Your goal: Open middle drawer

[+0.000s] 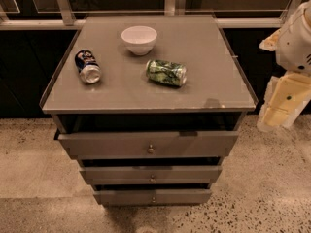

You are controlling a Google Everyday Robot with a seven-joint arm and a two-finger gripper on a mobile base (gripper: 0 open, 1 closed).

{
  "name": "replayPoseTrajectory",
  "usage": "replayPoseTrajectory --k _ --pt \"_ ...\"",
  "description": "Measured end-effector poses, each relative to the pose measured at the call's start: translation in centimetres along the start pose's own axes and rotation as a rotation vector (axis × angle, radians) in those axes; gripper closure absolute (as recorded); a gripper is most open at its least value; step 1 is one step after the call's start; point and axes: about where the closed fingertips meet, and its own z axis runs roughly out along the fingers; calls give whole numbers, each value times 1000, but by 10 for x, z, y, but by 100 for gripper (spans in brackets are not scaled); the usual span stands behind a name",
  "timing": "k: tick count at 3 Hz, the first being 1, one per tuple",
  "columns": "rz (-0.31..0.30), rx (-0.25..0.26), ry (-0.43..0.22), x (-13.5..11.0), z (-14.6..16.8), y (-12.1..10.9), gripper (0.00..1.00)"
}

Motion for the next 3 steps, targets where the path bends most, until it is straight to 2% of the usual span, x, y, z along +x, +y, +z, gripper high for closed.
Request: replayPoseTrajectory --k 1,3 --pt "72 9 -59 -7 34 22 0" --pt "337 -175 -270 -16 176 100 0"
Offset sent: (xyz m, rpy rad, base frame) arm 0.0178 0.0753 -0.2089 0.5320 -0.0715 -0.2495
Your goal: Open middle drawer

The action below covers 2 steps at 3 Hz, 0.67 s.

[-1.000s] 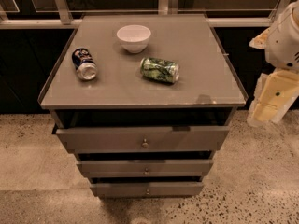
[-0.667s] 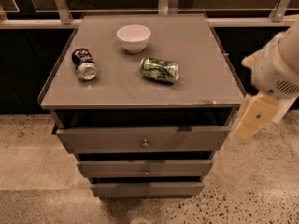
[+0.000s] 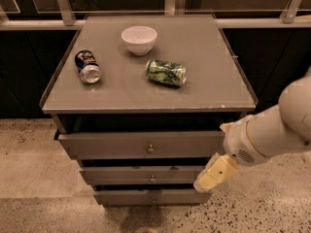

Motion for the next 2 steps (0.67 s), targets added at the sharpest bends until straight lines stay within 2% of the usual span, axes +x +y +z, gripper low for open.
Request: replayPoseTrajectory --k 1,2 --pt "15 45 -39 -5 7 -10 0" --pt "44 29 -56 10 20 2 0"
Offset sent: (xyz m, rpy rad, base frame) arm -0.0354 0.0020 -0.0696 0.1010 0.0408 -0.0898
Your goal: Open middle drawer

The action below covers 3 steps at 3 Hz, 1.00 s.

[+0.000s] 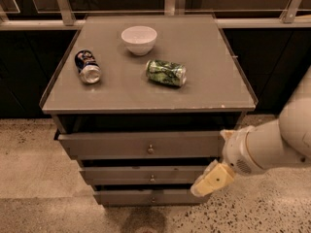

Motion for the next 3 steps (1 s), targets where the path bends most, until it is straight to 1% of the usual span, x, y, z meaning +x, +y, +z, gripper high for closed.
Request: replayPoseTrajectory --k 1,2,3 --pt "159 -30 -15 51 39 30 0" --pt "310 -20 -8 112 84 59 0" --pt "316 36 -18 120 89 52 0"
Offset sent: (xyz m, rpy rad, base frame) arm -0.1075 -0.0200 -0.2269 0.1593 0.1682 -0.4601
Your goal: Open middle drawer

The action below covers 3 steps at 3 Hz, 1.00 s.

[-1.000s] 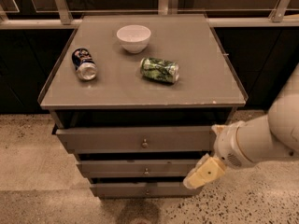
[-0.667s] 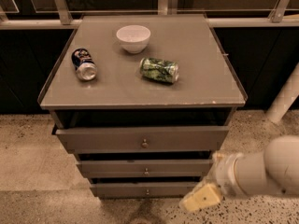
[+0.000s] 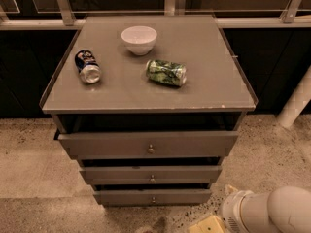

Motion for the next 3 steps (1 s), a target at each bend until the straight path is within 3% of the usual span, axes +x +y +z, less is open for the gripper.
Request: replayPoseTrajectory --k 1,2,3 --pt "56 12 -43 6 7 0 0" --pt "94 17 -151 0 26 -11 0" --pt "133 -15 -217 1 61 -25 19"
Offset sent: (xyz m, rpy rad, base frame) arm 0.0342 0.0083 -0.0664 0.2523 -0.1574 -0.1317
